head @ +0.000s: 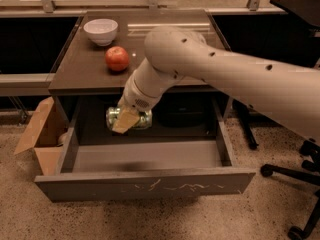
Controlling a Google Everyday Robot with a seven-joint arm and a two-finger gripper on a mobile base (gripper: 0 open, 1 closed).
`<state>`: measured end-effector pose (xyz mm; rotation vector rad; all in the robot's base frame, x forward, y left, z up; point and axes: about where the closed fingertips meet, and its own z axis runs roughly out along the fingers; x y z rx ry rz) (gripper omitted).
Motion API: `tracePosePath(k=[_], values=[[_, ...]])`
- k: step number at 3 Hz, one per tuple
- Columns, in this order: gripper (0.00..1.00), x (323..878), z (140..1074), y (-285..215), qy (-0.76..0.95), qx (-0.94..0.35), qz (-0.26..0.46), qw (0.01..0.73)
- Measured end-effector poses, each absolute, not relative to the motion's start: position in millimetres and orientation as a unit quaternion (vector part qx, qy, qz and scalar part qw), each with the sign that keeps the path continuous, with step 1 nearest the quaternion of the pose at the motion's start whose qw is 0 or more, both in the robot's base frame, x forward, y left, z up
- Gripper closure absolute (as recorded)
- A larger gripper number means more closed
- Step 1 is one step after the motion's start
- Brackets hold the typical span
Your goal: Place green can into top drawer
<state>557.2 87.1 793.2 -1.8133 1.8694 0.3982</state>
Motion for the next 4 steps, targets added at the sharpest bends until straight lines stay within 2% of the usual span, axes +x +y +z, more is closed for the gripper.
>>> tracePosePath(k=[3,4], values=[[0.97,561,679,67,0.712,-0.616,0.205,0.269],[0.67,576,658,59,0.721,-0.603,0.207,0.272]])
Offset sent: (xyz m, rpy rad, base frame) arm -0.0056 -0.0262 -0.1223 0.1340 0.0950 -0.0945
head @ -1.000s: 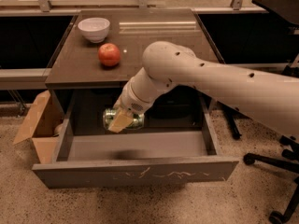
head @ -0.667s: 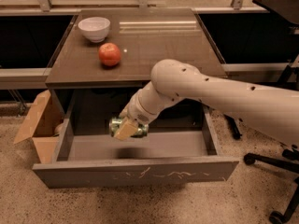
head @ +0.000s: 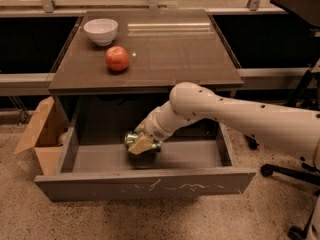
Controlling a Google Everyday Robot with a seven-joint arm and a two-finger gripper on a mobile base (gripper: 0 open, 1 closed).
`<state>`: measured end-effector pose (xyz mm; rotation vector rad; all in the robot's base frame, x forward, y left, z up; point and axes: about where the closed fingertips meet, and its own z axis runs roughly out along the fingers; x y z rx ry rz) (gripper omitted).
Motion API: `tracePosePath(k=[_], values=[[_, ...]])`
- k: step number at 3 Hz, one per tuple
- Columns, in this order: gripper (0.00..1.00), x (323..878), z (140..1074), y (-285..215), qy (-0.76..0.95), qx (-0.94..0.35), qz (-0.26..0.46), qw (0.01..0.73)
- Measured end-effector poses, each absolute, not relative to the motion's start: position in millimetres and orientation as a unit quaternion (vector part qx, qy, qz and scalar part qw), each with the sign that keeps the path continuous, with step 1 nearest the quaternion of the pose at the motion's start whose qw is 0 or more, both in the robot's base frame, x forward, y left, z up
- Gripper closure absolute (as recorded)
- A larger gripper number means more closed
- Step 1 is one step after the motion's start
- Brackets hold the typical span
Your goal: Place green can into top drawer
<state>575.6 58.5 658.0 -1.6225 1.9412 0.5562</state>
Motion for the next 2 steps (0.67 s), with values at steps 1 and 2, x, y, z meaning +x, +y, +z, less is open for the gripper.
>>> tracePosePath(k=[1,2], values=[[0.44,586,651,51,0.726,-0.597,0.203,0.272],[0.13,594,648,41,0.731,-0.592,0.201,0.273]])
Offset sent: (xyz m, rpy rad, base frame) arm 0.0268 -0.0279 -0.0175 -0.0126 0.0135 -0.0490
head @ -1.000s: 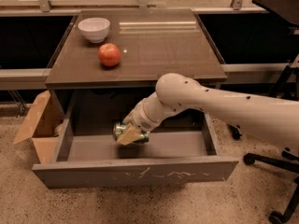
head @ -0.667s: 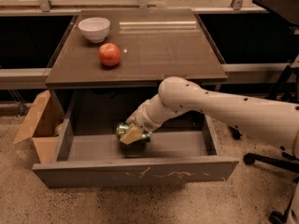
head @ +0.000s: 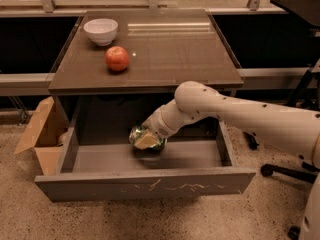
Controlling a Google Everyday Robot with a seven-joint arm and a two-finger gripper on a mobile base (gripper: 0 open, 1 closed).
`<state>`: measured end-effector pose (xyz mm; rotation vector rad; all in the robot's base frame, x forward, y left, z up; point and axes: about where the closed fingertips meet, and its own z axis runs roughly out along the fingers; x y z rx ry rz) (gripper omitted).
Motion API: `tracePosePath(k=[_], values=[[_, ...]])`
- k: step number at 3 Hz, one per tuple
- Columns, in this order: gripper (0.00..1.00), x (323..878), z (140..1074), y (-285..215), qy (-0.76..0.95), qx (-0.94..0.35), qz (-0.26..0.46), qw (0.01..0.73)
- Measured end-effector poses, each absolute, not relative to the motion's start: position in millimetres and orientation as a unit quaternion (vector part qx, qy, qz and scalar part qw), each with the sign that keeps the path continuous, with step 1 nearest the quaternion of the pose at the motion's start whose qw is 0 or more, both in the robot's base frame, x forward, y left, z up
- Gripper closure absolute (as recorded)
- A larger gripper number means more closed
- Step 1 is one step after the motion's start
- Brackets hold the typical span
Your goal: Place green can into top drawer
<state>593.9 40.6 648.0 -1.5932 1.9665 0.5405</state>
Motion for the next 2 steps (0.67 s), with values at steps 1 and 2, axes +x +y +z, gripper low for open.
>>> tracePosePath(k=[1,2], values=[[0.00,597,656,35,0.729,-0.591,0.197,0.283],[0.00,583,691,19,0.723,-0.584,0.198,0.311]])
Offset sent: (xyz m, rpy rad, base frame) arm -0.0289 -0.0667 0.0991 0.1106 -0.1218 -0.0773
